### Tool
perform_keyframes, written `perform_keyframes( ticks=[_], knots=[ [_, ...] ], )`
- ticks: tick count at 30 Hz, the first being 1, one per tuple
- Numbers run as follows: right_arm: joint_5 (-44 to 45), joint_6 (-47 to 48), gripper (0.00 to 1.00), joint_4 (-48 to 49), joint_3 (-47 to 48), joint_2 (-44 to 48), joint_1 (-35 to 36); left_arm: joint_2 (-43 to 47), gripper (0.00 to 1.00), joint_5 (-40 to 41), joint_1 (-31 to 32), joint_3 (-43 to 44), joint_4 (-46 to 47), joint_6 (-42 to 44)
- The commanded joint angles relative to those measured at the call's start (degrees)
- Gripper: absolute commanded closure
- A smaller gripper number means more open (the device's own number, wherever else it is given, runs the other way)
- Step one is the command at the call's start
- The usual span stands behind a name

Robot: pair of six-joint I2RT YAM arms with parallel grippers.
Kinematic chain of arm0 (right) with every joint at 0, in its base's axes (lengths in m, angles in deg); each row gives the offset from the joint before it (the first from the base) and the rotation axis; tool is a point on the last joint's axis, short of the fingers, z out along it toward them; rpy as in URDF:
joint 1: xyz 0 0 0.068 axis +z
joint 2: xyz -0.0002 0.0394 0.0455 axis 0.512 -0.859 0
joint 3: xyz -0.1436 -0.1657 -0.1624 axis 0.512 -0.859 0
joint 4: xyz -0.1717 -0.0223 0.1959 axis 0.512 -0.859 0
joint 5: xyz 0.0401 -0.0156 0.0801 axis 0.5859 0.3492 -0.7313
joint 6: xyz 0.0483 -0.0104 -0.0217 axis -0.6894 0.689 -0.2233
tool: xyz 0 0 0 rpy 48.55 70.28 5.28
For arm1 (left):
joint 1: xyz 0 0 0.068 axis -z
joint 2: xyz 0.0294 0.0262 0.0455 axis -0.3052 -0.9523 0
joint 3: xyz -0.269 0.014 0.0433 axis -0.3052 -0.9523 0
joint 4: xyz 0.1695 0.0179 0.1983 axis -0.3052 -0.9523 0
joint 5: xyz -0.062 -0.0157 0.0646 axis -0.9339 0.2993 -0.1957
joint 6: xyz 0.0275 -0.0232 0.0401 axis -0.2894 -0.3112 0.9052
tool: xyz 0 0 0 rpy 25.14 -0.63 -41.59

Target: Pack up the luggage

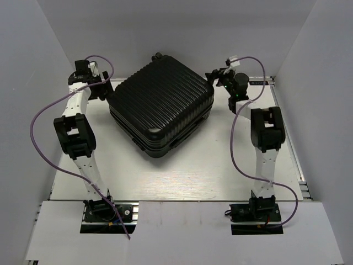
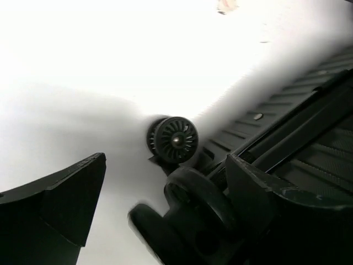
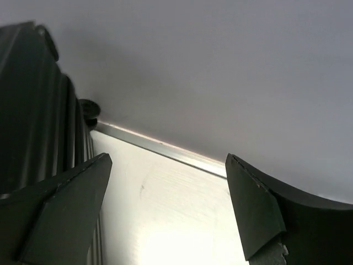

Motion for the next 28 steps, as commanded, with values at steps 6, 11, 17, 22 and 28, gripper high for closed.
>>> perform_keyframes(
  ticks=[6,11,17,22,28],
  knots=[
    [14.21,-7.19,0.09,-37.34,-2.26,21.07,-1.27,16.98,0.01,27.57,1.63,-2.15,-13.67,-0.33],
    [24.85,-7.9,0.09,-66.59,7.92,25.29,-2.06,28.39,0.01,31.73,-0.48,-4.95,-17.12,-3.23],
    [27.32,-4.21,0.09,-73.5,5.5,31.88,-2.24,44.47,0.01,22.0,-0.39,-14.89,-13.08,-2.09],
    [28.2,-2.98,0.09,-73.33,3.47,36.9,-2.42,49.42,0.01,18.46,-0.13,-16.65,-14.84,-1.66],
    [23.99,-2.63,0.09,-72.27,2.59,38.22,-2.33,51.88,0.01,18.11,-0.3,-17.88,-16.68,-1.83]
  ],
)
